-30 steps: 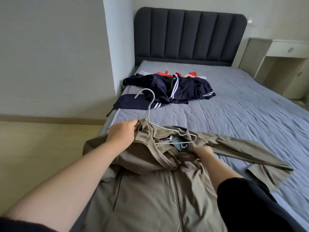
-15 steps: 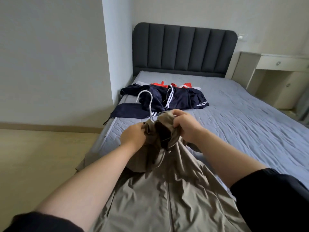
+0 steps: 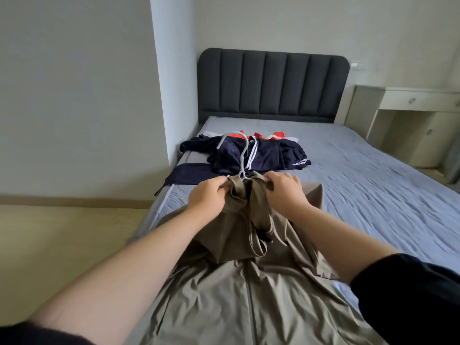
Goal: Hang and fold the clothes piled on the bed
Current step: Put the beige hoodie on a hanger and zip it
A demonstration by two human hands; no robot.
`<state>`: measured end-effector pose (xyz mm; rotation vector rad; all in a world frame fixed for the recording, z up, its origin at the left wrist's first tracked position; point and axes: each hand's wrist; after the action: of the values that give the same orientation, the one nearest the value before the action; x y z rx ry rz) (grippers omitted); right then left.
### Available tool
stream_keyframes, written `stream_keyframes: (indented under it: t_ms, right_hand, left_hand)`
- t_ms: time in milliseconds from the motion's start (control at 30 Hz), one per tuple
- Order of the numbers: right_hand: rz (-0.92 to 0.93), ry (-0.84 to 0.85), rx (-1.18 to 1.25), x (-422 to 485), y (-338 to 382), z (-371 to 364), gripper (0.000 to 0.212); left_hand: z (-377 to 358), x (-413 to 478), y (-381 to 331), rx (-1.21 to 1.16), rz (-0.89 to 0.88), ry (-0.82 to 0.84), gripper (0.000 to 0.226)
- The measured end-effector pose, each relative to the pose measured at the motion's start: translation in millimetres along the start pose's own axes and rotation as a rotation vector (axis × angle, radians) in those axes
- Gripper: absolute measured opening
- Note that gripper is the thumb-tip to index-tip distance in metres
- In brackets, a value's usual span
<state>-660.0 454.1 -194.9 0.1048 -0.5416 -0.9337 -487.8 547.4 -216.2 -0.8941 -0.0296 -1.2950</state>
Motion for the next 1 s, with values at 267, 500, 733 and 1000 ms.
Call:
stream_keyframes:
  t_ms: [267, 500, 733, 1000]
  right_hand:
    - [-0.113, -0.135, 0.146, 37.0, -2.9, -28.8, 0.021]
    - [-0.181, -0.124, 0.406, 107.6, 48.5, 85.0, 0.021]
    - [-0.154, -0.204, 0.669, 206.9, 143.7, 319.5, 0.019]
    - [-0.103, 0.017, 0.581, 255.6, 210.3, 492.1, 0.020]
  left_hand:
    - [-18.2, 49.9, 15.9, 0.132, -0.044, -0.017, 0.012]
    - [85.0, 136.3, -55.0, 0.109, -0.011, 0.030, 0.023]
    - [263.6, 253.3, -207.4, 0.027, -0.157, -0.325, 0.020]
    - [433.5, 298.4, -302.2, 0.216, -0.289, -0.165, 0.023]
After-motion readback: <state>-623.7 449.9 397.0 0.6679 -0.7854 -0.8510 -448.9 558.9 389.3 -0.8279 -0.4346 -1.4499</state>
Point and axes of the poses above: each hand's wrist, its own x-axis towards the middle knuckle, its own z-axis out of the back of the hand, y = z × x, and after that the axes turned 4 degrees about -z, right-handed
